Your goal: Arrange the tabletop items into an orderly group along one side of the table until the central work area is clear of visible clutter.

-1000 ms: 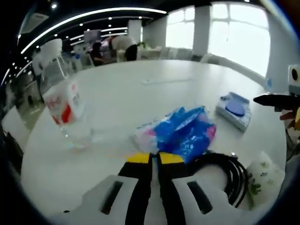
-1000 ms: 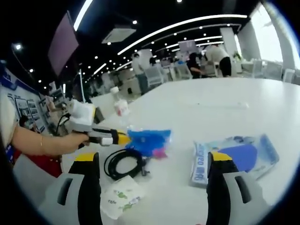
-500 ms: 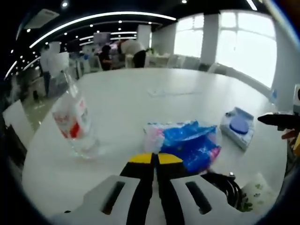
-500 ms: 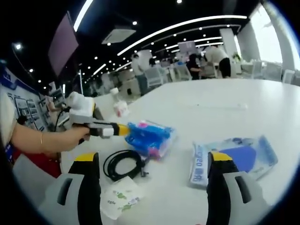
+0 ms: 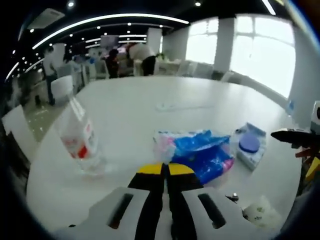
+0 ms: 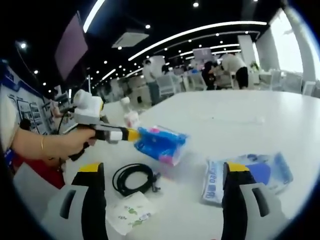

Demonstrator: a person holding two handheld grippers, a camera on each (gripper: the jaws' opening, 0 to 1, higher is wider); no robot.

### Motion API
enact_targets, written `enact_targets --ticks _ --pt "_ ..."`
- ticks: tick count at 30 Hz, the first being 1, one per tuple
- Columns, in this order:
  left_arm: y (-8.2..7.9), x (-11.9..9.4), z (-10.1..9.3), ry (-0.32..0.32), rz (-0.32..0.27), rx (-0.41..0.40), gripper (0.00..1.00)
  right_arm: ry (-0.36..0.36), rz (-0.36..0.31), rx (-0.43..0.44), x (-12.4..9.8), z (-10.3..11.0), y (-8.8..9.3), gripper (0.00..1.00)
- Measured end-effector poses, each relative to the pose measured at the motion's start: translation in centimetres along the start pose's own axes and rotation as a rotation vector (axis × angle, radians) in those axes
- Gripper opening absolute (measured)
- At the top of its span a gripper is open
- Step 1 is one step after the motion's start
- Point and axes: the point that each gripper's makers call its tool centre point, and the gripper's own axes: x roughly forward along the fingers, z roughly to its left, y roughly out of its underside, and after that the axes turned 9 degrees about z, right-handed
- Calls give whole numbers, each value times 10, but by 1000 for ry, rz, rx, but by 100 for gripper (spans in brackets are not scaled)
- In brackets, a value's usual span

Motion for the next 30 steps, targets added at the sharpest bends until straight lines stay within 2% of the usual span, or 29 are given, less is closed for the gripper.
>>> enact_targets --ticks 12,16,25,30 --pt "-12 -22 -27 40 -8 -10 0 31 -35 -15 -24 -4 -12 99" --pt "-12 -28 -43 82 -5 -22 0 44 -42 -23 -36 -5 -14 99" --pt "-2 -40 -73 136 12 -68 0 83 -61 -23 -58 -14 -16 99" --pt "7 -46 -95 164 25 -60 0 106 -74 -11 -70 -21 -17 99"
